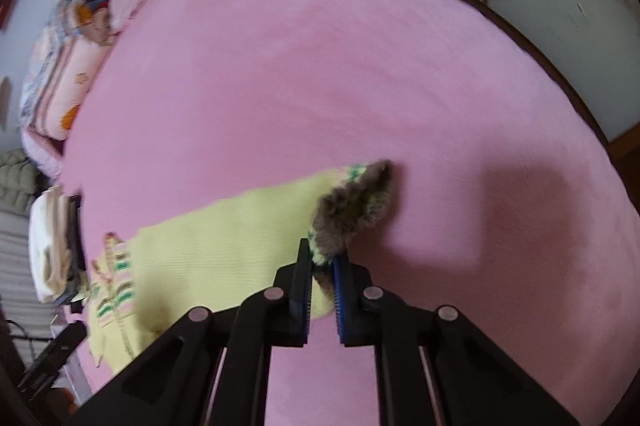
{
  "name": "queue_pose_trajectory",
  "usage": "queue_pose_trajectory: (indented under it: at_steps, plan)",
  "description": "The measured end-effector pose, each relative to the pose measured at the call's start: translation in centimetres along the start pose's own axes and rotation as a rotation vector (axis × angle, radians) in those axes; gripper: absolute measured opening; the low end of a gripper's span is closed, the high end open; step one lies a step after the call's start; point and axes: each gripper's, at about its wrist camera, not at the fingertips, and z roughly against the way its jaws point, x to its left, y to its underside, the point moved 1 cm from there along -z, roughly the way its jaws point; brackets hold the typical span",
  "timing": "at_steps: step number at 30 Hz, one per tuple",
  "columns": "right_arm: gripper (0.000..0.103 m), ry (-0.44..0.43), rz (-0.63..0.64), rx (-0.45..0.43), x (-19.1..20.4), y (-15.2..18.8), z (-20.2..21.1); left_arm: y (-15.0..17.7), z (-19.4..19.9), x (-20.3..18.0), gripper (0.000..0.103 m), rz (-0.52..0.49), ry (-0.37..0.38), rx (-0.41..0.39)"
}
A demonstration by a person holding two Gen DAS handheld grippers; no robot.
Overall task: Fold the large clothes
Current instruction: 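Grasp the striped cuff of the cardigan sleeve with the right gripper, then fold the held sleeve across the cardigan front and release with the right gripper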
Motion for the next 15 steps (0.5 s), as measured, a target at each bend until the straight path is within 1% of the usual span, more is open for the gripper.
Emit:
queue_pose_trajectory:
  at_steps: [2, 5, 8, 9, 10, 12, 13, 15]
  plan:
    - [0.009, -0.045, 0.051, -0.029, 3.5, -0.5, 1.8, 0.5, 0.9, 2.2, 0.102, 0.03, -0.006, -0.004]
    - [0.009, -0.125, 0.146, -0.063, 8.4, 0.0, 4.3, 1.3, 1.9, 5.9, 0.102, 0.076, -0.015, -0.009]
    - [0.009, -0.214, 0.277, -0.07, 15.5, 1.8, 5.6, 2.0, 2.7, 10.0, 0.102, 0.131, -0.016, -0.017]
    - [0.009, -0.237, 0.313, -0.066, 17.7, 2.5, 5.7, 2.1, 2.9, 11.1, 0.102, 0.144, -0.017, -0.02]
    - [0.009, -0.253, 0.335, -0.06, 18.7, 2.9, 5.7, 2.3, 3.1, 12.9, 0.102, 0.163, -0.017, -0.023]
    - [0.009, -0.291, 0.39, -0.041, 23.0, 4.7, 4.7, 2.4, 3.2, 15.3, 0.102, 0.176, -0.02, -0.029]
    - [0.009, -0.294, 0.409, -0.036, 24.4, 5.6, 4.2, 2.5, 3.1, 16.4, 0.102, 0.179, -0.027, -0.034]
    - [0.009, -0.301, 0.454, -0.012, 28.0, 7.8, 1.9, 2.6, 2.8, 18.9, 0.102, 0.184, -0.037, -0.047]
